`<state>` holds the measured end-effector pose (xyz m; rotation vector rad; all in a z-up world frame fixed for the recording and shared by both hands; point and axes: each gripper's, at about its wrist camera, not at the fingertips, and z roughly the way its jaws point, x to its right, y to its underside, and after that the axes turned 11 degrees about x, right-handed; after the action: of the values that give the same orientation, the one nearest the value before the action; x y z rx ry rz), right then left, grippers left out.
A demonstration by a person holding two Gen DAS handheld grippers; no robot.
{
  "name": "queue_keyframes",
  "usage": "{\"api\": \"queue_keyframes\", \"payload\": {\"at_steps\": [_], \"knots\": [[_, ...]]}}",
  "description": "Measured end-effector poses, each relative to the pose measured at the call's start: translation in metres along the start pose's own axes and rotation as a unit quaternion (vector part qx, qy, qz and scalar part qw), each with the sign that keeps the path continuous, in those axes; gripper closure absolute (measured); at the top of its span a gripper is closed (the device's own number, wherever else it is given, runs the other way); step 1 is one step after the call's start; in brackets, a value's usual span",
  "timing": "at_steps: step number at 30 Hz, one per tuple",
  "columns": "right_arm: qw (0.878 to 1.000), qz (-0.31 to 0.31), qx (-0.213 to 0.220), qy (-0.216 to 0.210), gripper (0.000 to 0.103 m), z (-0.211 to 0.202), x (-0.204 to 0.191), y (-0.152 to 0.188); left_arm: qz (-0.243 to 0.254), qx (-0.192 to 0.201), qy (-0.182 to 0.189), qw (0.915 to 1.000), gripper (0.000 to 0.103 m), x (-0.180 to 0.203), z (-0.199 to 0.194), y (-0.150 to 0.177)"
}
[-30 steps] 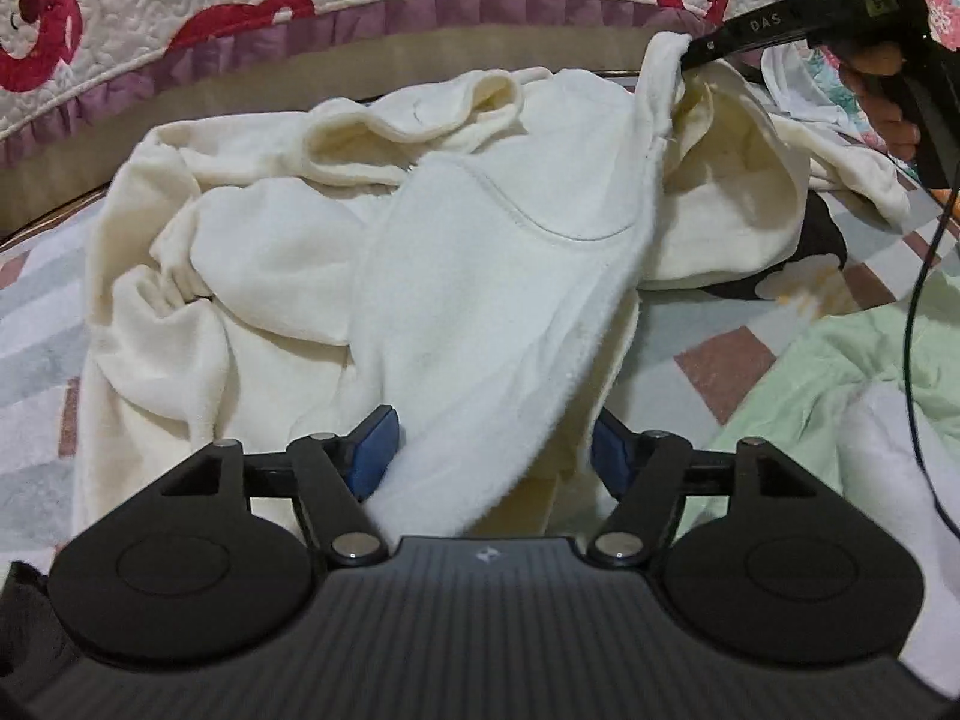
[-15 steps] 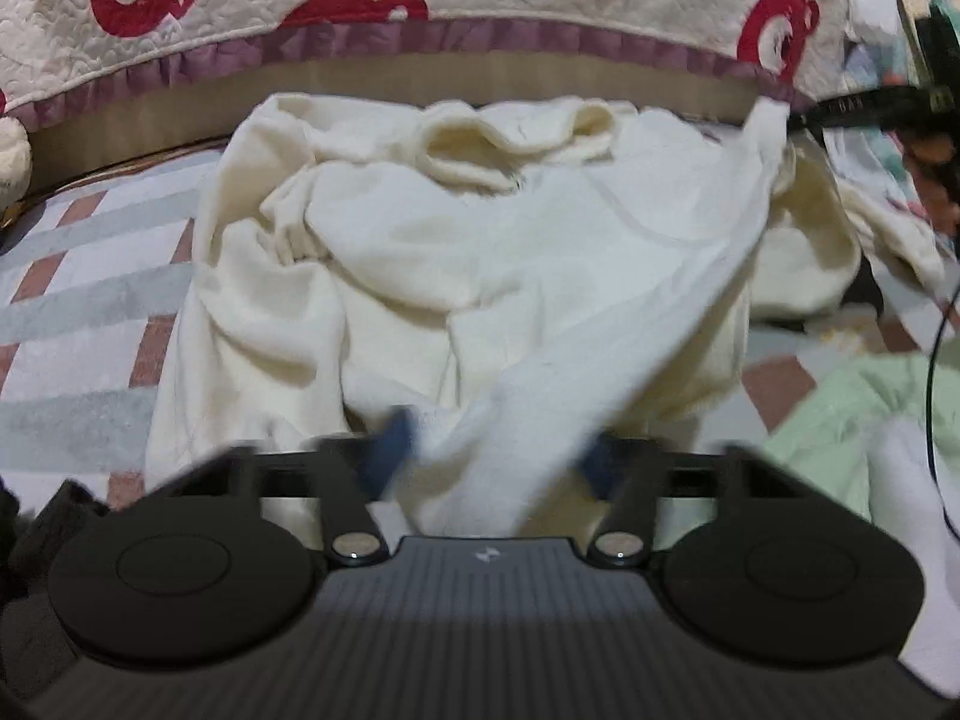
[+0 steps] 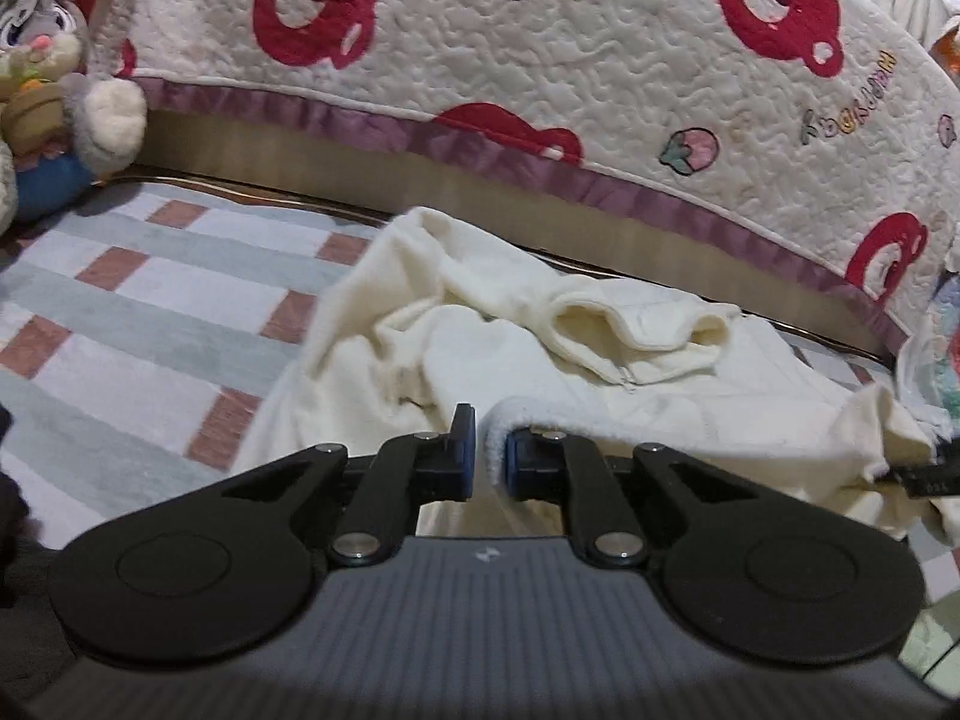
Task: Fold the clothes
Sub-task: 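Lift the cream jacket with both grippers and swing it over the mat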
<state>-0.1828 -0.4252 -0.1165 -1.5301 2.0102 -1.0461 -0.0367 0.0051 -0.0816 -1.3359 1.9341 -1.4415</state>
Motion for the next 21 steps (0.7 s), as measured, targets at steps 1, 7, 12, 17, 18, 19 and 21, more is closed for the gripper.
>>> {"api": "queue_keyframes", "payload": {"at_steps": [1,7,12,17,18,19,21], "knots": [[1.000,0.021,-0.007,0.002,0.051,0.000,0.005,0.006,0.001,0.000,-0.006,1.0000,0.094,-0.002,0.000,0.001],[0.977,0.209,-0.029,-0.013,0.055,-0.012,0.049,0.044,-0.007,-0.024,-0.013,0.9996,0.094,-0.012,0.004,0.015],[0.930,0.331,0.062,-0.149,0.097,-0.050,0.060,0.069,-0.022,-0.044,-0.021,0.9986,0.080,-0.015,0.009,0.024],[0.946,0.275,0.090,-0.145,0.097,-0.064,0.039,0.061,-0.037,-0.079,-0.023,0.9959,0.076,-0.019,0.020,0.040],[0.950,0.269,0.088,-0.135,0.097,-0.062,0.040,0.063,-0.028,-0.084,-0.027,0.9957,0.076,-0.017,0.024,0.044],[0.951,0.270,0.084,-0.125,0.097,-0.059,0.042,0.067,-0.016,-0.086,-0.031,0.9957,0.076,-0.015,0.027,0.047],[0.950,0.278,0.078,-0.121,0.097,-0.053,0.048,0.075,0.023,-0.085,-0.042,0.9952,0.067,-0.010,0.032,0.052]]}}
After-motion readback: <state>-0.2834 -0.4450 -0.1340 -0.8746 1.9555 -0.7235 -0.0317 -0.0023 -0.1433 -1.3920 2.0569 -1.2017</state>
